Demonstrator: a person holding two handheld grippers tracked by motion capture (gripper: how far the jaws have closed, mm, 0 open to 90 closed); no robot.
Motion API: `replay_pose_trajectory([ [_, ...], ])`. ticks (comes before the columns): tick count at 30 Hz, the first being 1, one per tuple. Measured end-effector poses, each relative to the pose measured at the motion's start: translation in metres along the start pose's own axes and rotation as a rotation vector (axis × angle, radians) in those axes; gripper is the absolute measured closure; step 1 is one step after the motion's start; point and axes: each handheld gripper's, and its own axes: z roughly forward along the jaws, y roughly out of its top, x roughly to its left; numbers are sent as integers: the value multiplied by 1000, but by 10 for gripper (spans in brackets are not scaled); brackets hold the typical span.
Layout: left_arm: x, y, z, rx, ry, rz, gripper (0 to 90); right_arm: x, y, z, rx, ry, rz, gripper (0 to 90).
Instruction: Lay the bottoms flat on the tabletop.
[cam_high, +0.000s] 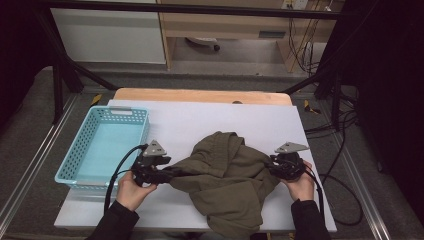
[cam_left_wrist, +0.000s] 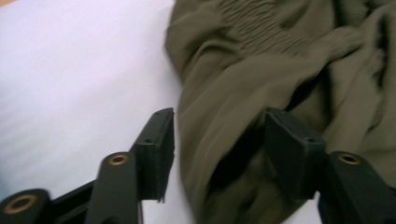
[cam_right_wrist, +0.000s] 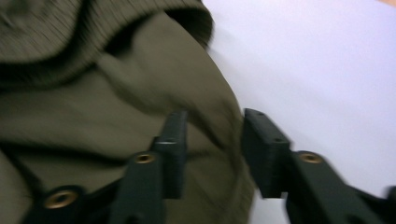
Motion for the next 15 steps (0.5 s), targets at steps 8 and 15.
replay_pose_trajectory([
  [8, -25, 24, 37, 96, -26, 153, 364, 18, 14, 7, -74, 101, 13, 392],
  [15, -33, 26, 48, 132, -11, 202, 712, 30, 16, 21, -45, 129, -1, 383],
])
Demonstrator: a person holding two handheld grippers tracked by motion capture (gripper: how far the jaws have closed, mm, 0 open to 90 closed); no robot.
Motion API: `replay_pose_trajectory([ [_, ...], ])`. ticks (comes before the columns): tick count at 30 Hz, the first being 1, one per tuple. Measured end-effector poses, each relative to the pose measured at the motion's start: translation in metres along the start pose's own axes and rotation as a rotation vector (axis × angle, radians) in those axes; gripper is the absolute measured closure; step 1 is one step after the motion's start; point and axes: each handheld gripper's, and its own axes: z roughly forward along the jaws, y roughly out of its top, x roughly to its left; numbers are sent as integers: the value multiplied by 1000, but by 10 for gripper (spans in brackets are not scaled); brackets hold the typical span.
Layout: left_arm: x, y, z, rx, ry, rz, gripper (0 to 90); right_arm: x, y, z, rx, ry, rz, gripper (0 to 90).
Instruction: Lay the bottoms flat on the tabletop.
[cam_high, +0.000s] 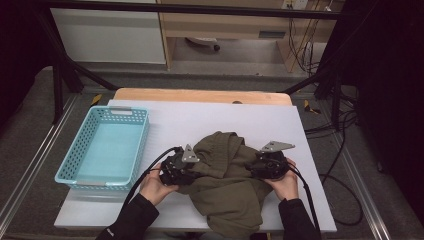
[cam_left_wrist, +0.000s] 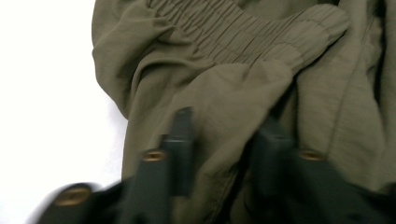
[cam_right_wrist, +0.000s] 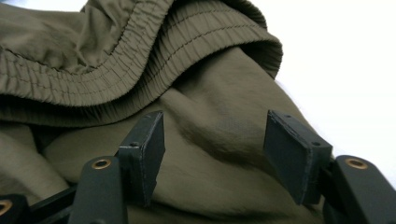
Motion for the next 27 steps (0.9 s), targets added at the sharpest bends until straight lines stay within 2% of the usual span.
replay_pose_trajectory([
  [1, 4, 2, -3, -4, -5, -23, 777, 0, 1, 4, 8, -5, -1, 388],
  [2, 4, 2, -3, -4, -5, -23, 821, 0, 2, 6, 11, -9, 0, 388],
  [3, 6, 2, -5, -12, -5, -42, 821, 0, 2, 6, 11, -9, 0, 388],
  [4, 9, 2, -7, -19, -3, -57, 867, -1, 3, 8, 5, -17, 1, 391],
  [6, 16, 0, -14, -45, 21, -88, 876, -2, 6, 11, 3, -25, 0, 396],
  [8, 24, -4, -22, -70, 56, -125, 879, -3, 13, 18, 14, -54, -16, 402],
  [9, 35, -10, -30, -96, 78, -179, 879, -4, 15, 21, 20, -60, -20, 404],
  [10, 35, -10, -30, -96, 78, -179, 879, -4, 15, 21, 20, -60, -20, 404],
  [13, 48, -20, -39, -110, 109, -253, 879, -5, 20, 34, 38, -73, -16, 435],
  [14, 51, -23, -41, -110, 123, -268, 879, -5, 21, 39, 48, -77, -28, 454],
  [16, 57, -28, -43, -110, 143, -298, 880, -5, 22, 49, 73, -87, -40, 519],
  [17, 59, -30, -43, -110, 146, -307, 880, -5, 21, 56, 92, -76, -24, 604],
  [18, 61, -32, -43, -106, 151, -315, 880, -5, 21, 56, 92, -76, -24, 604],
  [19, 61, -33, -42, -99, 159, -317, 880, -6, 20, 58, 93, -74, -23, 645],
  [20, 62, -34, -41, -94, 166, -319, 880, -6, 19, 58, 97, -61, -19, 774],
  [21, 62, -35, -39, -88, 170, -324, 879, -6, 19, 56, 103, -59, -23, 848],
  [24, 63, -35, -38, -89, 178, -339, 879, -6, 19, 50, 105, -56, -40, 886],
  [27, 64, -34, -40, -108, 183, -356, 879, -6, 20, 34, 116, -68, -56, 892],
])
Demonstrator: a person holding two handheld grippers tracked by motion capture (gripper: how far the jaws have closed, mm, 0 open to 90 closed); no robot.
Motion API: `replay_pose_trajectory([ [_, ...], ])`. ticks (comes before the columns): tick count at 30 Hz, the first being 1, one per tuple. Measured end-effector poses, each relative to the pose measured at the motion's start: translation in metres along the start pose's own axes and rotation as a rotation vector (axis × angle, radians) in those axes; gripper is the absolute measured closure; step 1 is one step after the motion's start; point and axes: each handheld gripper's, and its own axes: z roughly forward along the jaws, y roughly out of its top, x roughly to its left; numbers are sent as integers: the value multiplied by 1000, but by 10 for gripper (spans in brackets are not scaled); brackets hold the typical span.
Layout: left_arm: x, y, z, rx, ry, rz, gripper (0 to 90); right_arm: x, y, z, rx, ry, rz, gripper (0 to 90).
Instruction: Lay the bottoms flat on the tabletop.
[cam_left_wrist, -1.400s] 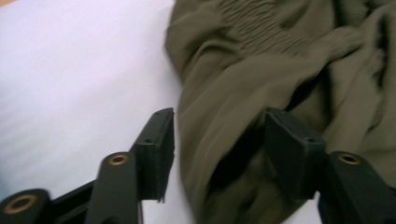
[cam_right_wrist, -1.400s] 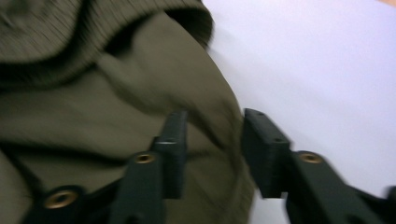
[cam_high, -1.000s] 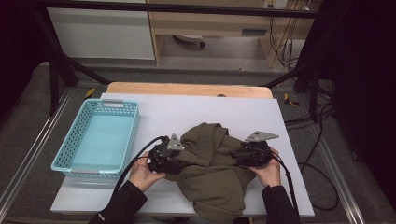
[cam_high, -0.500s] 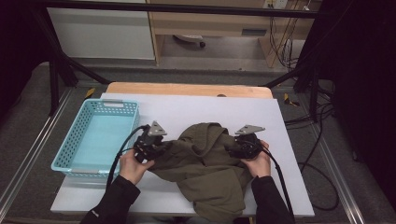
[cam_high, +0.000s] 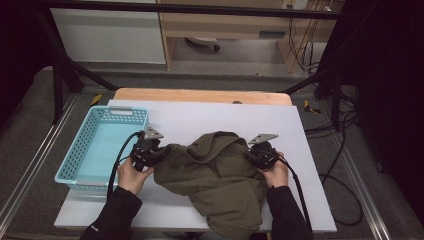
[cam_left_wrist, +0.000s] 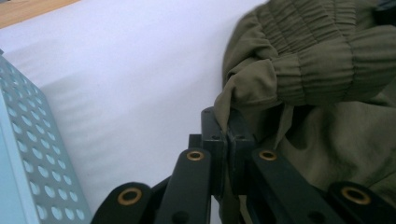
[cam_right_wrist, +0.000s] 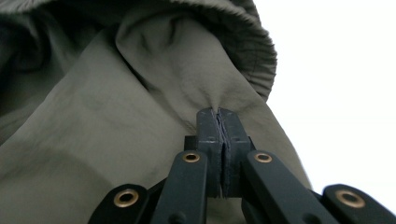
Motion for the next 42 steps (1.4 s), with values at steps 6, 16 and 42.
replay_pose_trajectory([
  [6, 2, 5, 5, 12, -7, -44, 879, -17, -9, -57, -7, -67, -2, 892],
  [16, -6, 6, 35, 84, -36, 18, 657, -24, -47, -45, 115, -35, 42, 746],
  [42, 8, 7, 48, 88, 15, -54, 885, -20, -38, -18, 21, 60, 124, 846],
])
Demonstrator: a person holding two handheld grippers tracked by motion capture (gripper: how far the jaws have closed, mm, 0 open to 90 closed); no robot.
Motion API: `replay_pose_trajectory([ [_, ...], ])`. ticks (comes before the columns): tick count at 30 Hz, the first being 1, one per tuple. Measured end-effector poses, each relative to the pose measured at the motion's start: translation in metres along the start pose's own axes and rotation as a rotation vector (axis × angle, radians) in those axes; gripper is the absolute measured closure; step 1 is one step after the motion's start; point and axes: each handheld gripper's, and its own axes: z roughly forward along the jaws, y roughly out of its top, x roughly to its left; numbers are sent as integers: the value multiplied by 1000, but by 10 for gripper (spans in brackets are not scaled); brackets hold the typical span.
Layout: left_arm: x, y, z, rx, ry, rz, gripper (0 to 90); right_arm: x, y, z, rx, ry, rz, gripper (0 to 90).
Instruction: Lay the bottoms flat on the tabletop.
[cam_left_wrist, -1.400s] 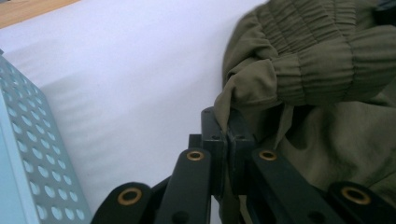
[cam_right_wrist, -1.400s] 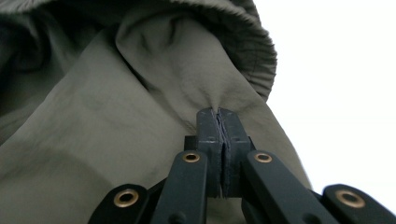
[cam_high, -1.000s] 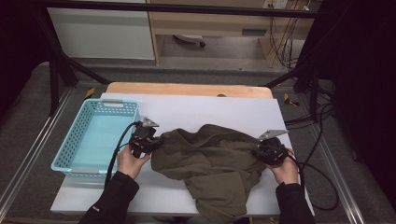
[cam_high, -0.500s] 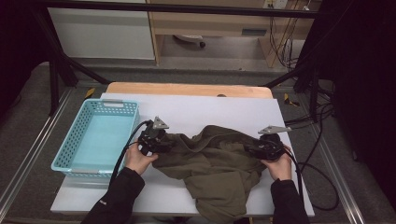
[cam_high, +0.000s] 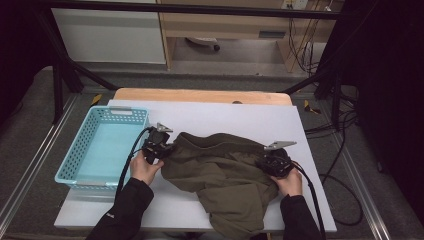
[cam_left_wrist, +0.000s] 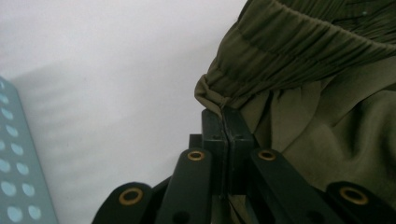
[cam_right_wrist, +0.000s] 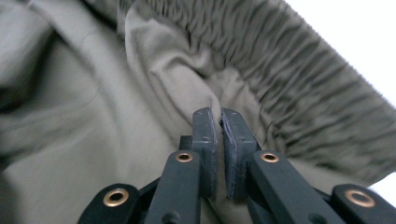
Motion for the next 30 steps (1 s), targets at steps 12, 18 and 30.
replay_pose_trajectory([
  [12, 3, -6, 5, 25, -51, 3, 880, -31, -11, -32, -111, -184, 124, 375],
  [18, 5, -6, 7, 36, -74, 17, 879, -44, -21, -7, -43, -154, 201, 355],
  [30, 1, -1, 3, 7, -65, 4, 882, -35, -15, 4, -32, -80, 156, 790],
])
